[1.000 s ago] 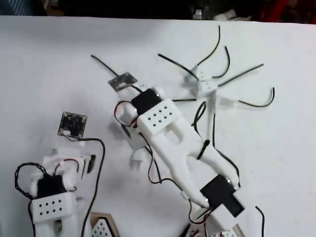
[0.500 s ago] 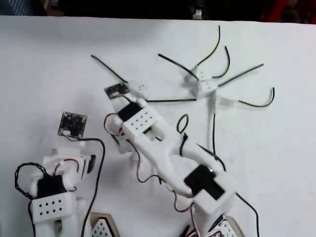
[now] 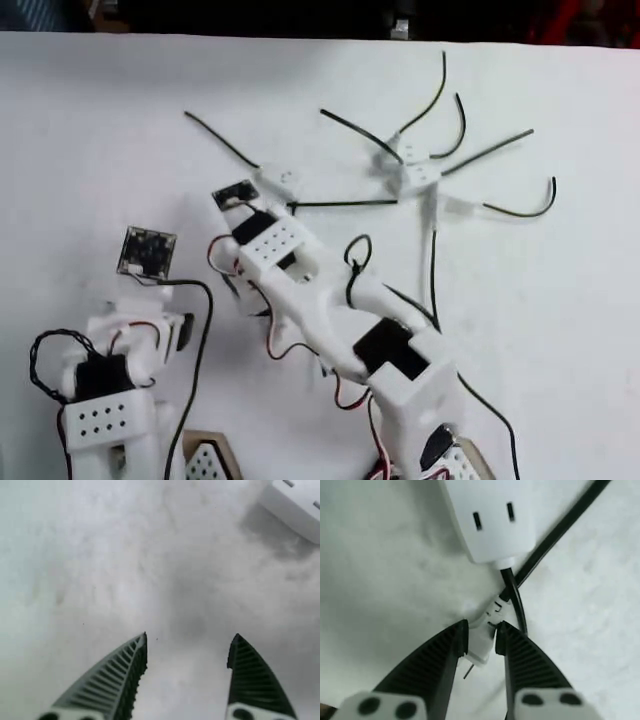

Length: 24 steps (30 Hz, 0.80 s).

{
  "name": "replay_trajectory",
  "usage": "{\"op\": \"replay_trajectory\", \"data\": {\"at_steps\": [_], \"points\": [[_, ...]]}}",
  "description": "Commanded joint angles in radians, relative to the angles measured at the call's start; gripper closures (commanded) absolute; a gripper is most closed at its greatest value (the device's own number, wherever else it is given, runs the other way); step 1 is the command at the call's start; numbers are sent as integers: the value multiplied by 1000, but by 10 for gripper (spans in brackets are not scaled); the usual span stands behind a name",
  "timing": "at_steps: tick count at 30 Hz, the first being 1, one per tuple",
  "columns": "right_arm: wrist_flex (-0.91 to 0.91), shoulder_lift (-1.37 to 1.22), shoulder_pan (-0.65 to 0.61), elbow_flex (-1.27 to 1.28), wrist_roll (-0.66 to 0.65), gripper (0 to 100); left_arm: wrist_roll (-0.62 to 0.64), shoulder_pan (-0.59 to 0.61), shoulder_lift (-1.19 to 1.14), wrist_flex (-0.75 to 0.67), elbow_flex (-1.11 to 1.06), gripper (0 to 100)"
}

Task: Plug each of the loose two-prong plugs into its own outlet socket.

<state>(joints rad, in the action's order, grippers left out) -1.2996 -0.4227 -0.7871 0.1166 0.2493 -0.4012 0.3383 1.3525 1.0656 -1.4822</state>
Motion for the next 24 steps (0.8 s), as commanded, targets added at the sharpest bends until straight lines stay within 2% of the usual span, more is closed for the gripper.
{"op": "replay_trajectory", "data": {"at_steps": [1, 6, 11, 17, 24], "points": [[-1, -36, 8, 5, 8, 909, -12, 12, 21, 3, 3, 742], [-36, -47, 7, 3, 0, 915, -12, 12, 21, 3, 3, 743], [-53, -31, 10, 3, -2, 972, -12, 12, 21, 3, 3, 743], [-176, -39, 12, -40, -2, 841, -12, 12, 21, 3, 3, 743], [-180, -41, 12, -120, 9, 889, -12, 12, 21, 3, 3, 743]]}}
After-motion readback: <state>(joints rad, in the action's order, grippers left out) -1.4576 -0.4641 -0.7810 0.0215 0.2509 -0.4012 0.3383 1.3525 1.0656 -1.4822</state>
